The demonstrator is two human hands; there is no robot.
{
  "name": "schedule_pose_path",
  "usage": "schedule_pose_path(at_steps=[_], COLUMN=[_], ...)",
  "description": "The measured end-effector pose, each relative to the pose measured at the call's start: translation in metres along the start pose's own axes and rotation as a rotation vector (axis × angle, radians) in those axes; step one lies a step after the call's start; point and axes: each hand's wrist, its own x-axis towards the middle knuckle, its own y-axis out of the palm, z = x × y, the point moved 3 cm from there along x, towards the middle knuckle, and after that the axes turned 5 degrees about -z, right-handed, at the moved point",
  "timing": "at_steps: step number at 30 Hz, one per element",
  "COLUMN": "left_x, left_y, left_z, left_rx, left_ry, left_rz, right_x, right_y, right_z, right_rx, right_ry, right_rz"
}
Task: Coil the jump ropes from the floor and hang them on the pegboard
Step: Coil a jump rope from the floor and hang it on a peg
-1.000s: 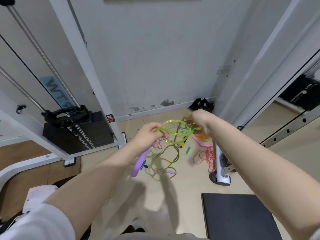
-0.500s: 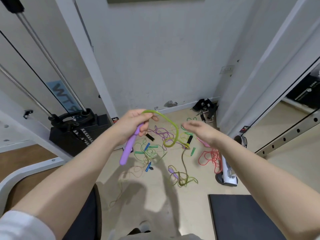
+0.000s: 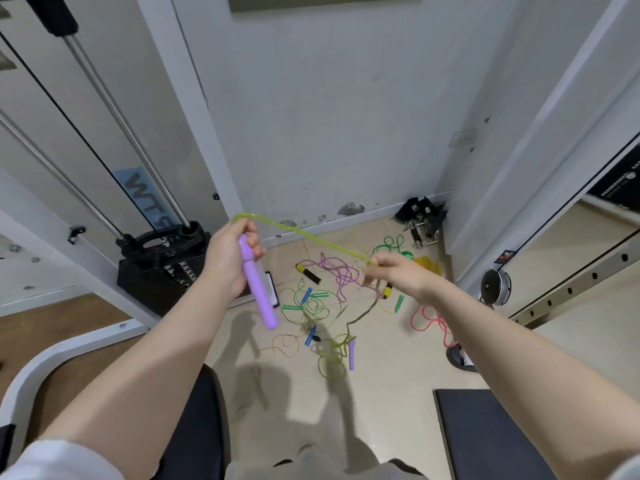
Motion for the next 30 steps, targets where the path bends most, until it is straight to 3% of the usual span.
schedule_pose_path(at_steps=[2, 5, 8, 10, 13, 16, 20, 21, 24, 27, 30], left_x=[0.006, -0.001, -0.023, -0.040, -0.055, -0.055, -0.048, -0.046, -0.040, -0.027, -0.020], left_y=[-0.021, -0.034, -0.014, 0.010, 0.039, 0.048, 0.052, 0.053, 0.053, 0.050, 0.056], left_z=[0.010, 0.029, 0.036, 0.033, 0.020, 0.000, -0.016, -0.018, -0.019, -0.013, 0.000], left_rx=[0.267, 0.673, 0.761, 0.688, 0.451, 0.238, 0.070, 0.045, -0.081, -0.172, -0.097], left_ry=[-0.018, -0.091, -0.152, -0.133, -0.058, 0.028, 0.073, 0.082, 0.085, 0.041, -0.012], left_rz=[0.057, 0.303, 0.661, 0.762, 0.708, 0.651, 0.608, 0.577, 0.420, 0.267, 0.241], right_x=[0.002, 0.003, 0.002, 0.004, 0.012, 0.019, 0.034, 0.037, 0.034, 0.032, 0.030], right_y=[-0.005, -0.007, -0.004, -0.006, -0.025, -0.049, -0.047, -0.045, -0.031, -0.024, -0.018], right_z=[0.003, 0.034, 0.074, 0.090, 0.089, 0.062, 0.008, -0.007, -0.030, -0.021, 0.002], right_rx=[0.239, 0.396, 0.406, 0.435, 0.449, 0.212, -0.548, -0.595, -0.353, -0.371, -0.693], right_ry=[-0.012, -0.136, -0.242, -0.283, -0.300, -0.304, -0.187, -0.123, 0.010, -0.093, -0.304], right_rz=[-0.107, -0.145, -0.146, -0.215, -0.427, -0.553, -0.228, -0.132, 0.150, 0.197, 0.242])
